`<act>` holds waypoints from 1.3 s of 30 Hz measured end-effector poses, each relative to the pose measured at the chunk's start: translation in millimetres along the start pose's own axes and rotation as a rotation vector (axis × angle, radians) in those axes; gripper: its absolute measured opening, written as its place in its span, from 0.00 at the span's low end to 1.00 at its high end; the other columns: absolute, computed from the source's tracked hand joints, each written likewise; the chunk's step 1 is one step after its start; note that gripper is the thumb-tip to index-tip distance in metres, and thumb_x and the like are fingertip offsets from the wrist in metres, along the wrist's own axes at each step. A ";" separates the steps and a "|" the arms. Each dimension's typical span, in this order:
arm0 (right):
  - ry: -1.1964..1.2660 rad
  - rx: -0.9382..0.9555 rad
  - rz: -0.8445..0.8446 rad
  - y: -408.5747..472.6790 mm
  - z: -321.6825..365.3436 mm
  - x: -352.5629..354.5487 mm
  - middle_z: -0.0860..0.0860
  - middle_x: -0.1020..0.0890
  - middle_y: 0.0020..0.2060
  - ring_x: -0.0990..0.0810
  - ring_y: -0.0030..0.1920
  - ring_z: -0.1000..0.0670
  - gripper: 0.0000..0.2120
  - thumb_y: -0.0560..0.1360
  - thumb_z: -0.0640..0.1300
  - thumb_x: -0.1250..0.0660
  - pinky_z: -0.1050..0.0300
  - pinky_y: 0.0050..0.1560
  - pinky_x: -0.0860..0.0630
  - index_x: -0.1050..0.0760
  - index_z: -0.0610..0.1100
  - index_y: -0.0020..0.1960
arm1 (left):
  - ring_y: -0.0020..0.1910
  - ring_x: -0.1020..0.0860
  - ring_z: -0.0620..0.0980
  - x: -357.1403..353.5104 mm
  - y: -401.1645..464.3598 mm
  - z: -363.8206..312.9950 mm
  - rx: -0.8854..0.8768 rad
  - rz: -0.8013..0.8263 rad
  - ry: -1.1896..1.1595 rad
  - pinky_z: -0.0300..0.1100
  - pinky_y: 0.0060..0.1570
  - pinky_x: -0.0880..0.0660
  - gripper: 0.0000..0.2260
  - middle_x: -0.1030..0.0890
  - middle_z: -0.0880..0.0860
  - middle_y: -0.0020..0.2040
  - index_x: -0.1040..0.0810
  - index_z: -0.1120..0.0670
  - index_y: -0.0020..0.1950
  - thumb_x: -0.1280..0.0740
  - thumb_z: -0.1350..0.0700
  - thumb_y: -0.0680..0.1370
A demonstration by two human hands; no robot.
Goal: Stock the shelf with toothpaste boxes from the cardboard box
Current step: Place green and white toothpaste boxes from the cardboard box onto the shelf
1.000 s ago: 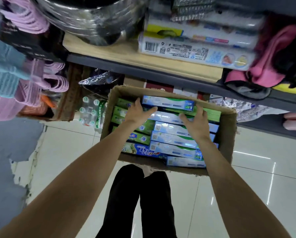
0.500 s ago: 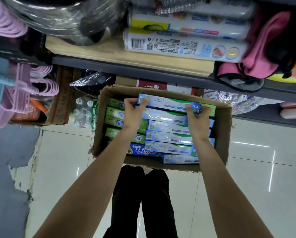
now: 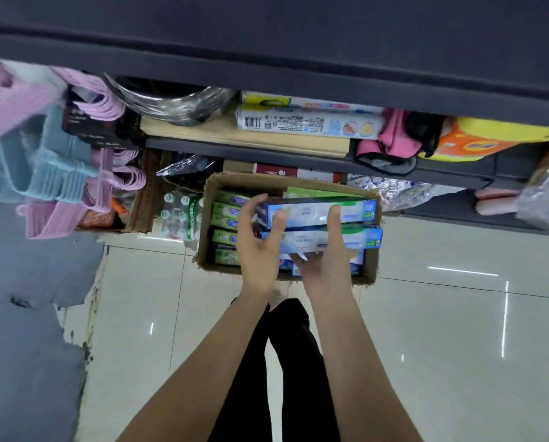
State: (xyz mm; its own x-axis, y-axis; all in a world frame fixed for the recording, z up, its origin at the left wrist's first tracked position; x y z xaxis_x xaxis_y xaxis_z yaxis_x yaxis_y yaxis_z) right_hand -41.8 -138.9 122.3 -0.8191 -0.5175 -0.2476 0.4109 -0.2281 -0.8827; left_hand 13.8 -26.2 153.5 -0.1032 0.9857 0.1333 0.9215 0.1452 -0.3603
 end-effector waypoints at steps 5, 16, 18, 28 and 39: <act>0.127 -0.043 0.273 -53.9 35.5 -25.6 0.39 0.23 0.62 0.23 0.60 0.40 0.40 0.65 0.64 0.31 0.43 0.65 0.28 0.29 0.37 0.67 | 0.61 0.31 0.41 6.3 -57.9 -89.2 -0.538 0.185 0.183 0.32 0.59 0.32 0.17 0.33 0.54 0.57 0.30 0.50 0.57 0.29 0.57 0.72; -0.362 0.353 0.254 -128.5 95.6 -55.7 0.48 0.19 0.55 0.18 0.54 0.48 0.34 0.65 0.45 0.23 0.52 0.49 0.22 0.35 0.42 0.65 | 0.60 0.25 0.43 41.0 -60.6 -145.7 -0.038 0.467 0.121 0.39 0.60 0.29 0.32 0.24 0.45 0.60 0.36 0.46 0.69 0.26 0.47 0.69; -0.494 0.417 0.259 -140.3 94.1 -71.4 0.49 0.20 0.56 0.19 0.55 0.50 0.33 0.67 0.42 0.24 0.54 0.50 0.22 0.39 0.43 0.65 | 0.57 0.23 0.42 40.0 -49.4 -150.4 0.119 0.560 0.104 0.39 0.61 0.28 0.35 0.23 0.44 0.58 0.40 0.49 0.73 0.26 0.54 0.71; -0.597 0.380 0.392 -154.6 41.6 -155.1 0.51 0.19 0.58 0.20 0.58 0.49 0.27 0.70 0.45 0.27 0.41 0.64 0.28 0.33 0.46 0.66 | 0.58 0.23 0.44 118.5 7.7 -170.2 -0.024 0.482 0.216 0.39 0.58 0.28 0.23 0.21 0.46 0.59 0.30 0.51 0.66 0.28 0.57 0.73; -0.522 0.380 0.321 -152.8 14.5 -228.1 0.48 0.17 0.50 0.18 0.48 0.51 0.18 0.74 0.44 0.32 0.57 0.48 0.24 0.27 0.42 0.63 | 0.51 0.21 0.41 211.5 80.0 -194.1 0.027 0.345 -0.049 0.37 0.53 0.25 0.18 0.21 0.43 0.52 0.30 0.46 0.59 0.29 0.61 0.74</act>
State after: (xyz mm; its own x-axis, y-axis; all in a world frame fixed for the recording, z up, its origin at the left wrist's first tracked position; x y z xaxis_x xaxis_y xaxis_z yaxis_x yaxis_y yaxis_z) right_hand 88.1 2.0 319.4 -0.3753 -0.9121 -0.1650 0.7881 -0.2203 -0.5747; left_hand 138.4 177.2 332.1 0.1941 0.9800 -0.0449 0.8952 -0.1956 -0.4005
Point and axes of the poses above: each hand's wrist, its own y-axis towards the middle knuckle, its own x-axis out of the back of the hand, z = x × y, the point moved 7 cm from there along y, towards the middle knuckle
